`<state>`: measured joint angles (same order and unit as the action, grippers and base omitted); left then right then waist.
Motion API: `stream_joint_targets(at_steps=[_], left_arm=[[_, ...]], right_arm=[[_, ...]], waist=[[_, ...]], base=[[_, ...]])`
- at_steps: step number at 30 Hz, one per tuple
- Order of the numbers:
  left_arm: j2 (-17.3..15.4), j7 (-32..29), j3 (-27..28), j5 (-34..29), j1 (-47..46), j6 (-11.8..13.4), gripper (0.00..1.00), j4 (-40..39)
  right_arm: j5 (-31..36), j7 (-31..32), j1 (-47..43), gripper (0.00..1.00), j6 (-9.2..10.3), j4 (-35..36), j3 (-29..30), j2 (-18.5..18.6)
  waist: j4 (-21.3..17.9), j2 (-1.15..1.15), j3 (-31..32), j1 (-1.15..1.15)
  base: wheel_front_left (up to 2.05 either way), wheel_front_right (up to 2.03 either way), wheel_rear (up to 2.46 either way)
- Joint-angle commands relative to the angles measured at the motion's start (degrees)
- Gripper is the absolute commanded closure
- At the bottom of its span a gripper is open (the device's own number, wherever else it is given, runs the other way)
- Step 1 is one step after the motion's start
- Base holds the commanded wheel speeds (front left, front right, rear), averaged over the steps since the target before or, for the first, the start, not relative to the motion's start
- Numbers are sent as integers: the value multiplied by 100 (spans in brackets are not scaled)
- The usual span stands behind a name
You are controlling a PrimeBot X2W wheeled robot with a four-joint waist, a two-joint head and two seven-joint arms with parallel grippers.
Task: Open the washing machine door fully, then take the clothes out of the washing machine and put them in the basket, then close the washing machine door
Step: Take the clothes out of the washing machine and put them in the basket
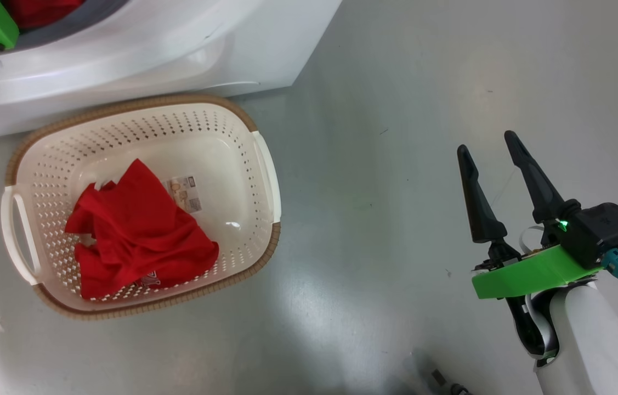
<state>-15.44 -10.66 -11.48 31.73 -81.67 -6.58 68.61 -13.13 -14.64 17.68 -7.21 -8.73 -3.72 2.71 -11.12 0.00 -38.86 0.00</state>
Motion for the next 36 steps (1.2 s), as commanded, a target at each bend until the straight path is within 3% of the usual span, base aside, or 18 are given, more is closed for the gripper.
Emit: stream_joint_targets(at_steps=[1, 10, 21, 27, 36], left_arm=[[-240, 59, -21, -42, -148, -23, 100, -75], [-202, 415, -269, -74, -185, -80, 100, -147], [-198, 2246, -441, -209, -34, -33, 100, -325], [-113, 2549, -405, -282, 305, 36, 100, -536], [-84, 2564, 128, -571, 1445, 329, 100, -2102]], right_arm=[[-27, -36, -71, 0, -28, 132, -116, 17], [-44, -36, -36, 0, -28, 103, -109, 17], [42, -36, 8, 0, -28, 29, -96, 17], [74, -36, 40, 0, -28, -27, -134, 17], [104, -36, 30, 0, -28, -133, -112, 17]], waist=[[4, 0, -9, 0], [62, 0, -15, 0], [376, 0, 84, 0], [561, 0, 227, 0], [791, 0, 544, 0]], base=[[0, 0, 0], [0, 0, 0], [0, 0, 0], [0, 0, 0], [0, 0, 0]])
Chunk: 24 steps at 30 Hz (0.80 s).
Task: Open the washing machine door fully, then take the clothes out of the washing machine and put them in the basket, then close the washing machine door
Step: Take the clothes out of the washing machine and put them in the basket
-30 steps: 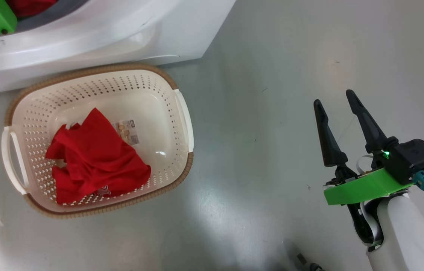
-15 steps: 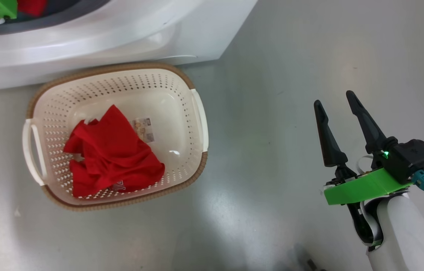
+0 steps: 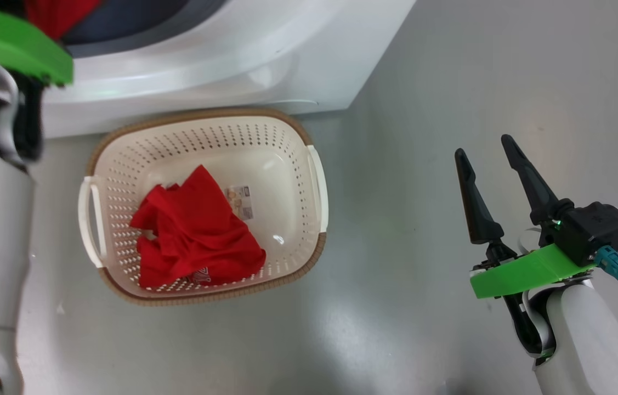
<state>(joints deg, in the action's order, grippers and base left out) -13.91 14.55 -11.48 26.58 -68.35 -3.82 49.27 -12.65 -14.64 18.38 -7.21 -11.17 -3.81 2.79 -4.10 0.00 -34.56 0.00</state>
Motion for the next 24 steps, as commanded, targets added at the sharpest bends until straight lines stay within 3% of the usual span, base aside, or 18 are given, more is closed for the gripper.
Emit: stream_joint_targets(at_steps=[1, 8, 24], left_arm=[[-214, 43, 188, -90, 261, 60, 100, -320], [7, 44, 575, -379, 1404, 63, 100, -1323], [468, 44, 941, -690, 3341, 62, 100, -2613]], right_arm=[[56, -36, -47, 0, -28, 102, -100, 9], [15, -36, -196, 0, -28, 26, -29, 9], [-96, -36, -721, 0, -28, -110, 172, 9]], waist=[[109, 0, 169, 0], [280, 0, 720, 0], [424, 0, 1886, 0]], base=[[0, 0, 0], [0, 0, 0], [0, 0, 0]])
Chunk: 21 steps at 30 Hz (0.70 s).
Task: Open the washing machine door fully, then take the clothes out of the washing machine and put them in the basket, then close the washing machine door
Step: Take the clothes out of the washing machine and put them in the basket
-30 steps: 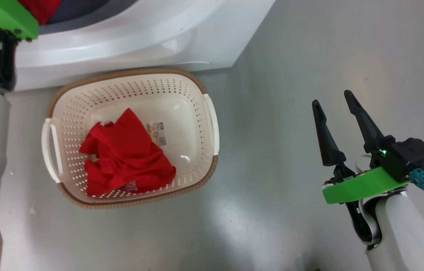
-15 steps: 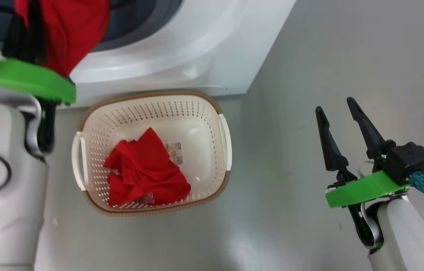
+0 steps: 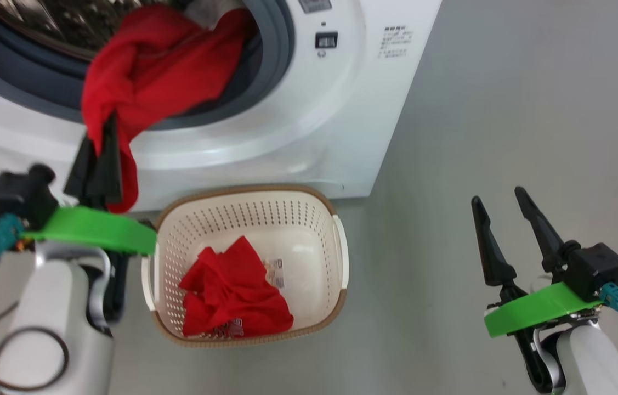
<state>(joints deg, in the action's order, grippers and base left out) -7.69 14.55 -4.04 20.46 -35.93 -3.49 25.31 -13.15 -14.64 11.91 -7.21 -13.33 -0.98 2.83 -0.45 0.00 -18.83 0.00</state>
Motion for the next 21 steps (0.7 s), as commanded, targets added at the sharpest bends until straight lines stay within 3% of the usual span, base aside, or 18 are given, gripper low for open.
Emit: stream_joint_targets(at_steps=[1, 21], left_arm=[[-123, 44, 200, -83, 218, 33, 100, -298], [-53, -421, -18, -195, 2362, 345, 100, -2814]], right_arm=[[-58, -36, -105, 0, -28, 97, -112, 5], [-186, -36, -427, 0, -28, 28, -135, 5]], waist=[[61, 0, 373, 0], [47, 0, 1035, 0]], base=[[0, 0, 0], [0, 0, 0]])
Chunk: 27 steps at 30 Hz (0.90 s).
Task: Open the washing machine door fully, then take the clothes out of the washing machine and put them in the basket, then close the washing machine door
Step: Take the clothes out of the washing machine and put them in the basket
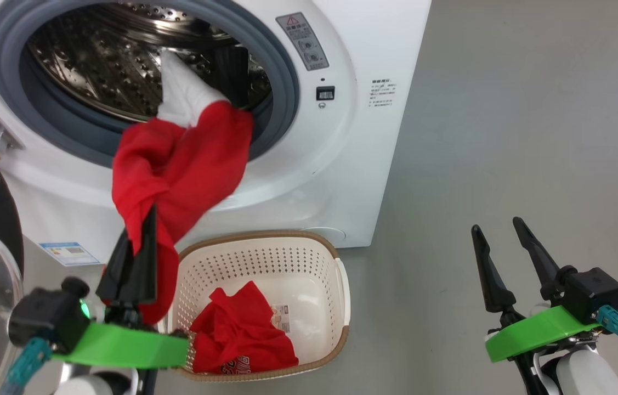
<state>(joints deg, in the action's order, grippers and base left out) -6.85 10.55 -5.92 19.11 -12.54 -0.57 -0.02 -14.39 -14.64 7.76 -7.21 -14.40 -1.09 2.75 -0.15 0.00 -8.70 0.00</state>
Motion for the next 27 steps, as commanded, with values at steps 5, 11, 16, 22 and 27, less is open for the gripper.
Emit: stream_joint_targets(at_steps=[5, 11, 16, 22, 27], left_arm=[[-124, -170, 114, -89, 361, 167, 100, -875], [-122, -264, 70, -112, 524, 242, 100, -1334], [-86, -378, -48, -6, 534, 185, 100, -1316], [8, -401, -233, 144, 238, 44, 100, -558], [118, -403, -429, 253, -175, -89, 100, 326]], right_arm=[[-81, -36, -37, 0, -28, 152, -139, 12], [-69, -36, -47, 0, -28, 170, -137, 12], [-63, -36, -16, 0, -28, 175, -148, 12], [-100, -36, 57, 0, -28, 175, -226, 12], [-107, -36, 134, 0, -28, 163, -255, 12]], waist=[[46, 0, 39, 0], [64, 0, 27, 0], [61, 0, -46, 0], [3, 0, -241, 0], [-75, 0, -439, 0]], base=[[0, 0, 0], [0, 0, 0], [0, 0, 0], [0, 0, 0], [0, 0, 0]])
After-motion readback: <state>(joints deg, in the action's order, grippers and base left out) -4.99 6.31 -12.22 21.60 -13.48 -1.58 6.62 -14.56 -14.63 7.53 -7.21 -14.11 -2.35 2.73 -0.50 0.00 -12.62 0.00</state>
